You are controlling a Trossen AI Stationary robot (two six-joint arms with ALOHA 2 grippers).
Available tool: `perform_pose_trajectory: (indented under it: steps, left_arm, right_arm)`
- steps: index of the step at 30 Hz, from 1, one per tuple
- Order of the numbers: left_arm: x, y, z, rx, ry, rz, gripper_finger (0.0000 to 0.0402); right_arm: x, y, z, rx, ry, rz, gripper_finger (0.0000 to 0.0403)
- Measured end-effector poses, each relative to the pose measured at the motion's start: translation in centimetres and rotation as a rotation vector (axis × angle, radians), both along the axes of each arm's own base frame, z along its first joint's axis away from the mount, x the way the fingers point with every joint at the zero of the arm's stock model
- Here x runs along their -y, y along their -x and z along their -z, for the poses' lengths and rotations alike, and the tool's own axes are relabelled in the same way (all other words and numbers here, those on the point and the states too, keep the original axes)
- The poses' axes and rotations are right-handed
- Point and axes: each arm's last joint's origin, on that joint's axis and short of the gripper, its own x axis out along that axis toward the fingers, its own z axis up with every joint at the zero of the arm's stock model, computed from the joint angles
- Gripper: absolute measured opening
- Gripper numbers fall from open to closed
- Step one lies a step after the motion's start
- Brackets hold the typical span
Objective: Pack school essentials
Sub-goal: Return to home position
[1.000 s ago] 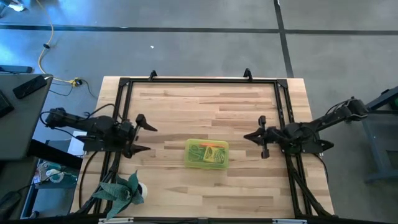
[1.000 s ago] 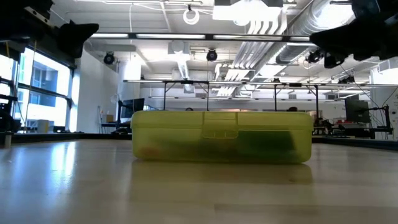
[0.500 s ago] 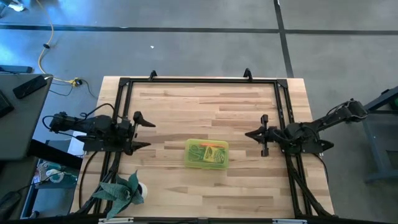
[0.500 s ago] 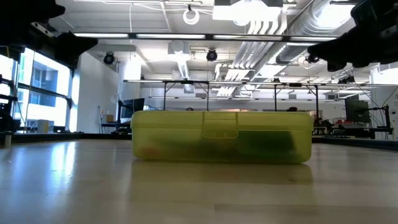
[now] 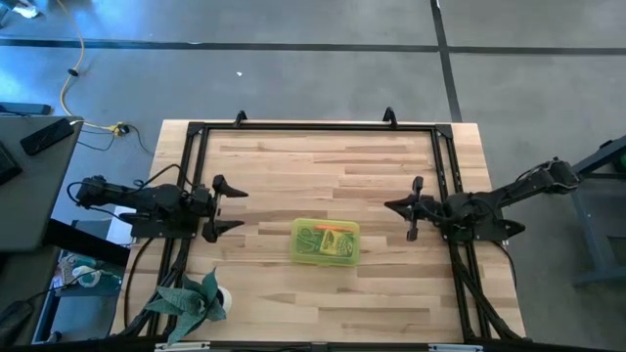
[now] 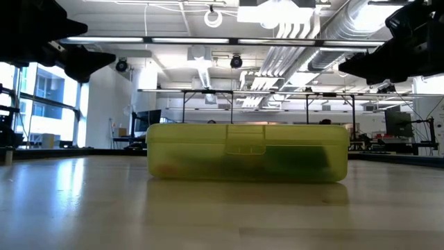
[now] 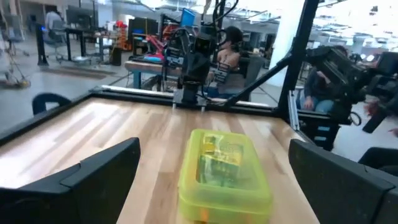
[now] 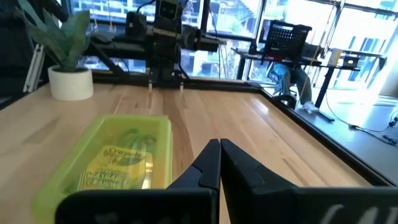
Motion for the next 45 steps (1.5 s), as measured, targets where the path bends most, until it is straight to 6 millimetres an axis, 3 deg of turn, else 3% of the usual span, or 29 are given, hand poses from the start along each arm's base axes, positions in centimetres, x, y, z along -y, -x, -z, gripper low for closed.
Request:
perform_pose_trajectory:
  steps: [15, 45]
  left_arm:
    - [0.0, 0.0, 0.0, -0.013, -0.093, 0.008, 0.0399]
    - [0.0, 0.0, 0.0, -0.012, -0.09, 0.008, 0.0399]
  right_arm:
    - [0.0, 0.1, 1.3, -0.135, 0.041, -0.001, 0.0]
    - [0.0, 0.1, 1.4, -0.141, 0.042, -0.002, 0.0]
